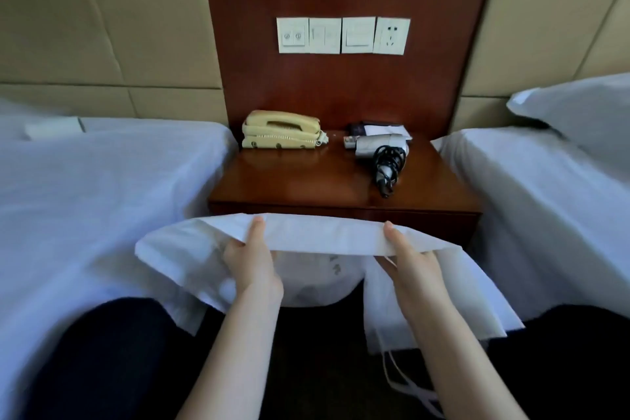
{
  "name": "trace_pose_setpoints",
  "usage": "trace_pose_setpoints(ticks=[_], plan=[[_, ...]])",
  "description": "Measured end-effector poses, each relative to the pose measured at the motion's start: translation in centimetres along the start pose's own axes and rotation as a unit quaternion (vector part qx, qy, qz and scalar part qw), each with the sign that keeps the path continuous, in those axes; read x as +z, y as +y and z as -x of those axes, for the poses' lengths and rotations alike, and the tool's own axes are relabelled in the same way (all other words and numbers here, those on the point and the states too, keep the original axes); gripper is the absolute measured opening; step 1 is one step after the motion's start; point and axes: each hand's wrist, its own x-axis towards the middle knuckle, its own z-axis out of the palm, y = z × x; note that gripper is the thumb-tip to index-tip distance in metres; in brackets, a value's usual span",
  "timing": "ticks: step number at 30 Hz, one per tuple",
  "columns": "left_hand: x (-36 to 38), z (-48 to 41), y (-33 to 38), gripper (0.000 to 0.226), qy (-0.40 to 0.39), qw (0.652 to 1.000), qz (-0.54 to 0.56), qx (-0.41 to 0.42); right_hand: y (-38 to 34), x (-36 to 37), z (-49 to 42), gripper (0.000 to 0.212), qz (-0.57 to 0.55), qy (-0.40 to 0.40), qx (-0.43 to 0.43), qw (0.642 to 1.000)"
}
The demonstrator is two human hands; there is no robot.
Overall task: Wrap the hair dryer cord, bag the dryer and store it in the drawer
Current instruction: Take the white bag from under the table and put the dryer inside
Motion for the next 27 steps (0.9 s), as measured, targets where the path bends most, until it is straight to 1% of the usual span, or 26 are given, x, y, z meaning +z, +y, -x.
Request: trace_pose_setpoints(ticks=[1,2,4,8,10,11,12,14,17,18,19,21,22,23,26,27], plan=[[0.4,0.1,0.9,0.018,-0.001,1.0,0.004,0.013,-1.1,0.4,0.4,0.013,0.002,-0.01,-0.014,1.0],[0.9,0.3,2.0,0.018,-0.004,1.0,0.014,0.023,-2.2,0.9,0.8,0.018,0.003,-0.019,-0.024,1.0],[2.2,0.9,4.7,0.012,-0.023,0.998,0.038,0.036,-4.7,1.9,2.0,0.024,-0.004,-0.036,-0.048,0.998],[4.8,2.0,10.6,0.013,-0.08,0.991,0.077,0.079,-9.4,4.3,3.7,0.011,-0.007,-0.086,-0.121,0.989],[5.9,2.6,13.5,0.027,-0.097,0.986,0.092,0.104,-11.4,5.6,4.4,0.02,-0.002,-0.102,-0.15,0.983],[6.3,2.8,14.8,0.029,-0.108,0.982,0.104,0.112,-12.4,6.3,4.7,0.022,0.002,-0.107,-0.165,0.98],[6.8,3.0,16.1,0.024,-0.118,0.979,0.117,0.116,-13.4,7.0,4.9,0.023,0.007,-0.115,-0.177,0.977],[7.6,3.1,18.4,0.005,-0.134,0.975,0.141,0.113,-15.1,8.6,5.1,0.026,0.019,-0.127,-0.19,0.973],[8.6,2.1,20.9,0.012,-0.139,0.972,0.153,0.108,-17.4,11.2,4.7,0.034,0.046,-0.139,-0.213,0.966],[8.9,1.5,21.5,0.01,-0.138,0.972,0.158,0.105,-18.1,12.1,4.4,0.033,0.052,-0.142,-0.218,0.964],[9.2,0.6,22.1,0.011,-0.138,0.972,0.163,0.101,-18.6,12.8,4.1,0.028,0.057,-0.146,-0.222,0.962],[9.6,-1.1,23.0,0.025,-0.143,0.97,0.171,0.096,-19.4,14.2,3.5,0.016,0.063,-0.16,-0.236,0.956],[9.8,-1.9,23.4,0.033,-0.144,0.97,0.172,0.096,-19.6,14.8,3.2,0.014,0.067,-0.163,-0.241,0.954],[10.0,-2.5,23.6,0.038,-0.146,0.969,0.173,0.096,-19.6,15.3,2.7,0.016,0.073,-0.165,-0.244,0.953],[10.4,-4.5,23.7,0.048,-0.127,0.973,0.168,0.091,-18.7,16.7,1.4,0.038,0.086,-0.176,-0.234,0.952],[10.4,-5.2,23.6,0.049,-0.115,0.976,0.162,0.085,-18.2,17.1,0.8,0.041,0.093,-0.182,-0.225,0.953]])
